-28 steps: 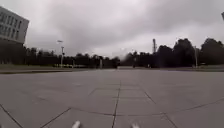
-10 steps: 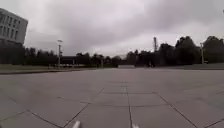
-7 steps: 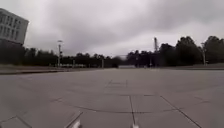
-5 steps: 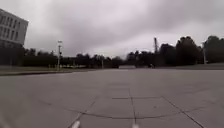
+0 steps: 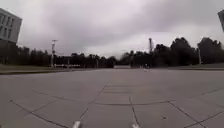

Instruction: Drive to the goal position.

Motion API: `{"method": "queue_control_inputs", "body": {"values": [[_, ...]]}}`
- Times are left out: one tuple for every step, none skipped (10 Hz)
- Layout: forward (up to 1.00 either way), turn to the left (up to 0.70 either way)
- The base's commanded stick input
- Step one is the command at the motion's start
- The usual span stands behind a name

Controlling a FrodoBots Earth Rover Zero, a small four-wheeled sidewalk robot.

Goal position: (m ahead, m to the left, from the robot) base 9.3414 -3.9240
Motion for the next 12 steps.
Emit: {"method": "queue_control_inputs", "body": {"values": [[0.70, 0.00], [0.70, 0.00], [0.70, 0.00], [0.70, 0.00], [0.70, 0.00], [0.70, 0.00], [0.70, 0.00], [0.70, 0.00], [0.70, 0.00], [0.70, 0.00], [0.70, 0.00], [0.70, 0.00]]}}
